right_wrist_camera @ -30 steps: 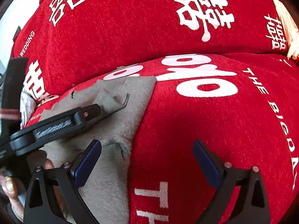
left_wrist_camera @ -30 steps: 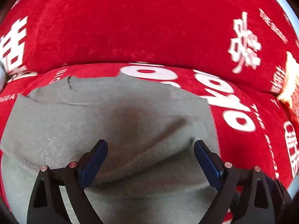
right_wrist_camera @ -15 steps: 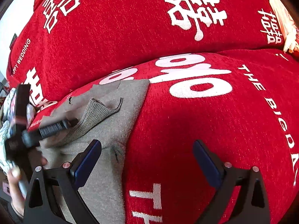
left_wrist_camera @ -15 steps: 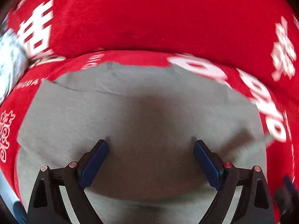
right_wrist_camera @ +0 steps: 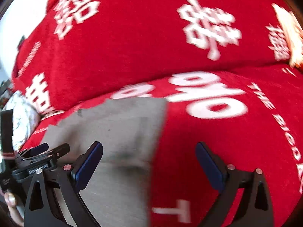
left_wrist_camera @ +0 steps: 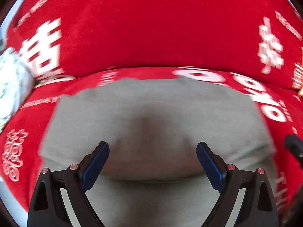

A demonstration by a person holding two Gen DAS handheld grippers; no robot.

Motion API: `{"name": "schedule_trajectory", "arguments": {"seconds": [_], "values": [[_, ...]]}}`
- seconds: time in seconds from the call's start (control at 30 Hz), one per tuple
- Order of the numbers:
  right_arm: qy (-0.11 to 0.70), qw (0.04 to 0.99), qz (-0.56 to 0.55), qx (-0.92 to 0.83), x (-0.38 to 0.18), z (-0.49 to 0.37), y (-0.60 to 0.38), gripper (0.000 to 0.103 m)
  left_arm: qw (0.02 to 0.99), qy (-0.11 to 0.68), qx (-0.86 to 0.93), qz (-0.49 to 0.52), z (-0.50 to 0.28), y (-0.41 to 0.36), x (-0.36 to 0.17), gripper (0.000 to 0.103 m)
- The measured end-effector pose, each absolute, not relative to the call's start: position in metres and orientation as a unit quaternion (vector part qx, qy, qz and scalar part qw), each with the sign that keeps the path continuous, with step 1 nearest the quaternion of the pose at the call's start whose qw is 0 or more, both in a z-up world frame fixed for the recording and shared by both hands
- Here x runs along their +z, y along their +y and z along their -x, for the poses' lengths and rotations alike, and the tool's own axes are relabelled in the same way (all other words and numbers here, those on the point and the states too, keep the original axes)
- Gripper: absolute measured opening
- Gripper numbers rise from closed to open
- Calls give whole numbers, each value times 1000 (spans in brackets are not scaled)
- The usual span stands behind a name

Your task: Fold small clothes

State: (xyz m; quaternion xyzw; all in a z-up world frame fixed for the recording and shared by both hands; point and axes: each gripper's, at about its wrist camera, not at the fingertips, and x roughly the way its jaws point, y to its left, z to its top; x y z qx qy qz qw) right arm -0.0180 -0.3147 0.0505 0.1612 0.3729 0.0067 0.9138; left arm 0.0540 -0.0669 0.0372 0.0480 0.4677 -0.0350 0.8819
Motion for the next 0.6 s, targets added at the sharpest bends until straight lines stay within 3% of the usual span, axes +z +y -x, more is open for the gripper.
{"name": "schedule_trajectory", "arguments": {"seconds": [0.2, 0.33, 0.53, 0.6], "values": [[373, 914, -119, 102, 44, -17, -239, 99, 871, 490, 31, 27, -77, 21, 23, 94], [438, 890, -90, 90, 14, -45, -219, 99, 867, 497, 35, -6, -84, 24, 5, 95], [447, 894, -19, -20, 9, -40, -239, 99, 877, 481, 12, -16, -76, 37, 7, 96], [444, 893, -66, -15, 11, -39, -252, 99, 879, 475, 13, -26, -73, 37, 9, 96]]}}
